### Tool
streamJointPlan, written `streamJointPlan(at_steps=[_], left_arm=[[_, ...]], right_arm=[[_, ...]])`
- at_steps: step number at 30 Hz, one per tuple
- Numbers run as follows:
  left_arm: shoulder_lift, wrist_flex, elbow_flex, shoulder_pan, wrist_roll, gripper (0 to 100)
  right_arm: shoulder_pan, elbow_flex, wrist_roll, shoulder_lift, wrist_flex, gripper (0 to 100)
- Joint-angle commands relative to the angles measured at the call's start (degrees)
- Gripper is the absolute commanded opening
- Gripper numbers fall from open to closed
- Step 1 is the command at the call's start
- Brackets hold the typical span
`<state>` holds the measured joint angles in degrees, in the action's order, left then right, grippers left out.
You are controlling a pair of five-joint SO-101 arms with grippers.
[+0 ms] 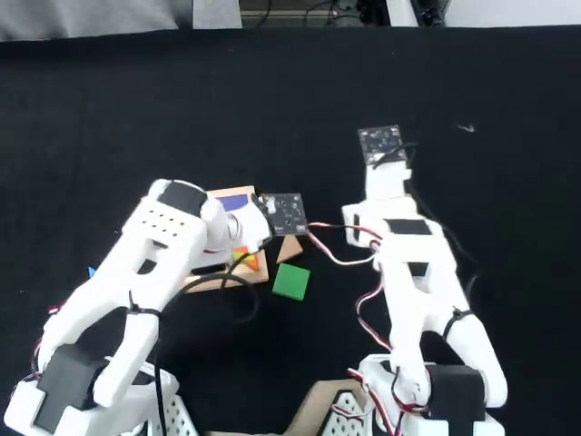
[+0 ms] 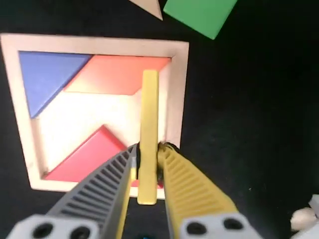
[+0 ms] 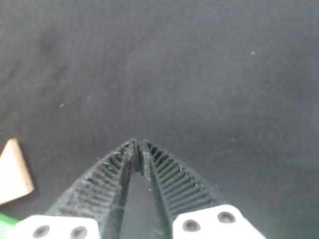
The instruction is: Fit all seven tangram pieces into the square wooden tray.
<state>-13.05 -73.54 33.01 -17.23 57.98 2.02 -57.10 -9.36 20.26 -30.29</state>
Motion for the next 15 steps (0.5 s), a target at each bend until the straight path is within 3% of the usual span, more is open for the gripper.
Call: streamJointPlan(at_steps=[1,15], left_arm=[[-0.18,3.43,2.24,-0.84,-0.97,3],[-0.09,4.31,4.00,-0.57,0.26,3]], right_arm=[[1.58,0.66,-0.09,2.59,1.58,1.1],[1.49,0.66,-0.09,2.59,1.41,1.1]])
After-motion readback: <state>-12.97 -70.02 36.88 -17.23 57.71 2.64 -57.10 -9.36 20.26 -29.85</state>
